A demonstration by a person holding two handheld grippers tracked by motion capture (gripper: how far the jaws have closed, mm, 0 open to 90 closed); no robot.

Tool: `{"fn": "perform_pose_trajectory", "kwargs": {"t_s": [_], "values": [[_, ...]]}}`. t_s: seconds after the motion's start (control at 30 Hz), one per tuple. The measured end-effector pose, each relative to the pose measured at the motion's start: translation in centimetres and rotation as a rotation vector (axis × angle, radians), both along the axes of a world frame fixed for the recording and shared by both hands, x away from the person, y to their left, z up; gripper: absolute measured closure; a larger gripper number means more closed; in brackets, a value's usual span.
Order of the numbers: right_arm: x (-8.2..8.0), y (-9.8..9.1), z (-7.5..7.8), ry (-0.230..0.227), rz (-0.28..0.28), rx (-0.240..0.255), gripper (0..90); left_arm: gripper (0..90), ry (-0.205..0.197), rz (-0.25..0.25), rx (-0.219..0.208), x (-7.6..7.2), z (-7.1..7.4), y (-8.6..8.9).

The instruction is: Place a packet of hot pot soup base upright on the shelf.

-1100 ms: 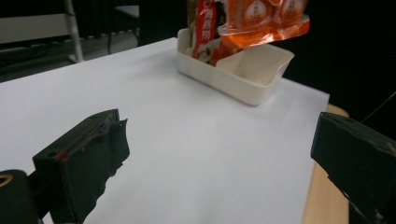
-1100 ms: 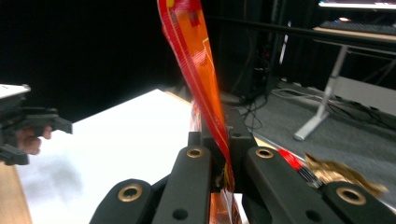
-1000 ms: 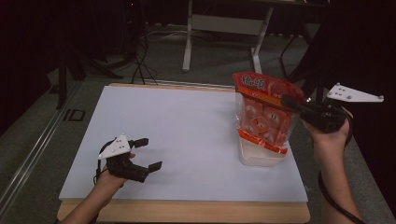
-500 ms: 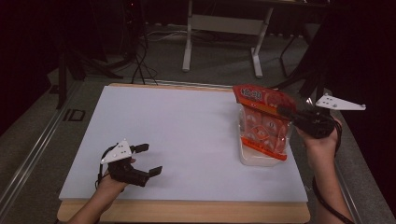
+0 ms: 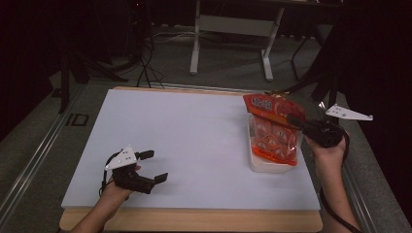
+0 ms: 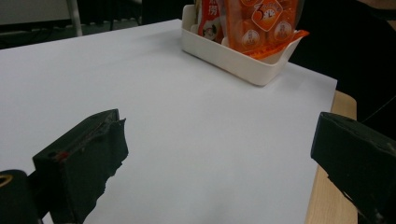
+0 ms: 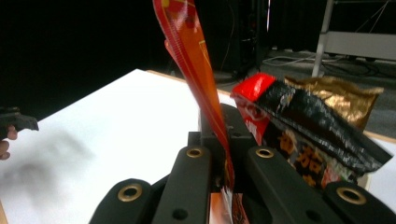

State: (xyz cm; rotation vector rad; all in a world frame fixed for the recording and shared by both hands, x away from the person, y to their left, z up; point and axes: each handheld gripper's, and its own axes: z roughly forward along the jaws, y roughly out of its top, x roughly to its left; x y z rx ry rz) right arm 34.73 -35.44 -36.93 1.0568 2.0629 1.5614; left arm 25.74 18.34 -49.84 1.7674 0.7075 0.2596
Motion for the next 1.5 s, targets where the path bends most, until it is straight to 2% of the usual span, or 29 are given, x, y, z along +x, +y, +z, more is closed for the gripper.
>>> {"fn": "perform_pose_trajectory", "kwargs": {"t_s": [0.1,0.27,0.57,0.63,0.73,0.87,0.97,1.07,1.17,1.23,1.27,1.3,1.37,1.5], "values": [[0.2,0.0,-1.0,0.018,-0.002,0.001,90.0,2.5,0.001,-0.004,0.003,0.0,0.0,0.0],[0.2,-1.0,-1.9,0.025,-0.015,0.041,90.0,2.5,0.009,0.001,-0.001,0.1,-0.3,0.0],[-0.2,-1.8,-3.4,0.032,-0.045,0.003,90.0,2.5,0.01,-0.013,0.019,0.1,-0.6,-0.3],[-0.2,-2.0,-4.0,0.034,-0.038,0.028,90.0,2.5,0.013,-0.011,0.019,0.1,-0.7,-0.4],[-0.4,-2.1,-4.2,0.027,-0.039,0.028,89.9,2.5,0.017,-0.013,0.019,0.2,-0.8,-0.4],[-0.5,-1.8,-3.7,0.032,-0.051,0.0,88.0,2.5,0.013,-0.014,0.018,0.1,-0.7,-0.4],[-0.5,-1.8,-3.4,0.045,-0.056,0.009,76.6,2.5,0.017,-0.009,0.017,0.2,-0.7,-0.3],[-0.8,-1.6,-2.6,0.035,-0.067,0.01,69.7,2.5,0.022,-0.006,0.011,0.2,-0.8,-0.2],[-1.3,-1.0,-1.2,0.004,-0.066,-0.008,59.5,2.5,0.021,-0.009,0.011,0.2,-0.9,-0.3],[-1.7,-0.5,-0.2,-0.017,-0.057,-0.01,54.7,2.5,0.025,-0.007,0.002,0.2,-0.9,-0.4],[-1.7,-0.5,-0.2,-0.017,-0.057,-0.01,54.7,2.5,0.025,-0.007,0.002,0.2,-0.9,-0.4],[-2.0,0.1,0.8,-0.047,-0.048,-0.02,50.3,2.5,0.025,-0.007,0.002,0.1,-0.9,-0.4],[-2.4,0.6,1.8,-0.077,-0.036,-0.018,46.3,2.5,0.026,-0.009,0.004,0.1,-0.9,-0.3],[-3.0,1.7,3.4,-0.114,-0.01,-0.022,37.9,2.5,0.024,-0.005,0.003,-0.1,-0.9,-0.1]]}}
